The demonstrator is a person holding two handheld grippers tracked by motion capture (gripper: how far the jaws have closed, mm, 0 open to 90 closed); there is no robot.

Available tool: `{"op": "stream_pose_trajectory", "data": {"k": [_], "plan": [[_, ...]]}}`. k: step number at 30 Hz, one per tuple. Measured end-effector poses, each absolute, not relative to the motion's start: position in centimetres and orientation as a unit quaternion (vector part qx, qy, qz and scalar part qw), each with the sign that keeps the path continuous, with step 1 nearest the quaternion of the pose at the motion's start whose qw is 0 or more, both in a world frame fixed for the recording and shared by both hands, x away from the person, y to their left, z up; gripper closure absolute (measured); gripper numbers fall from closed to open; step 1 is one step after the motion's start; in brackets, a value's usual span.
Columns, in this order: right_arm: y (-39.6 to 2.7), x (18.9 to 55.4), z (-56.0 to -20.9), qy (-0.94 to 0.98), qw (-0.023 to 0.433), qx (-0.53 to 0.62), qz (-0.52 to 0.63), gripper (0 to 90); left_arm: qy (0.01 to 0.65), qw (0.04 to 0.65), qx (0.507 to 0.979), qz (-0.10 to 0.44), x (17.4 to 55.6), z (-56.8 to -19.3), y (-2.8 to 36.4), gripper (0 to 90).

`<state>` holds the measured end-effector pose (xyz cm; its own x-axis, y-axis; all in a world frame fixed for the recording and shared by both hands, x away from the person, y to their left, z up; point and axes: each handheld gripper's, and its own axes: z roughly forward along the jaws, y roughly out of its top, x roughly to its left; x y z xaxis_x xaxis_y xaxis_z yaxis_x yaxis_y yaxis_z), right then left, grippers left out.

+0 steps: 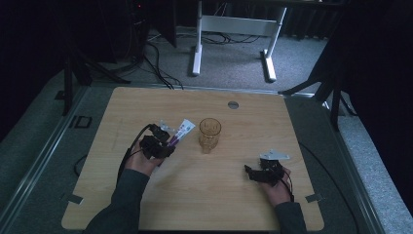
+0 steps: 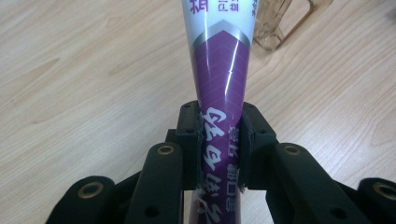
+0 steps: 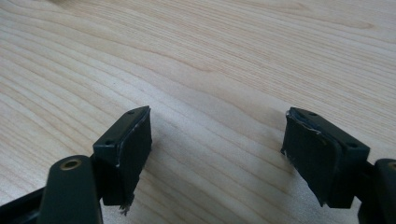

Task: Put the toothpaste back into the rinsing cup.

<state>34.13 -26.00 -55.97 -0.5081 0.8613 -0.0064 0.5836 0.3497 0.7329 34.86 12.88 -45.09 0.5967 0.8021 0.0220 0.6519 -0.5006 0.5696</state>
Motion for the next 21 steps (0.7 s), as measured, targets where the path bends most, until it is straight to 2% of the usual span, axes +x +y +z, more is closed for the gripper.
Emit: {"op": "stream_pose_trajectory", "data": {"k": [21], "plan": [[-25.98, 34.12, -55.97, 0.796, 0.2, 0.455, 0.346, 23.5, 0.433, 0.311, 0.833, 0.147, 34.88, -44.37, 12.24, 73.5]]}}
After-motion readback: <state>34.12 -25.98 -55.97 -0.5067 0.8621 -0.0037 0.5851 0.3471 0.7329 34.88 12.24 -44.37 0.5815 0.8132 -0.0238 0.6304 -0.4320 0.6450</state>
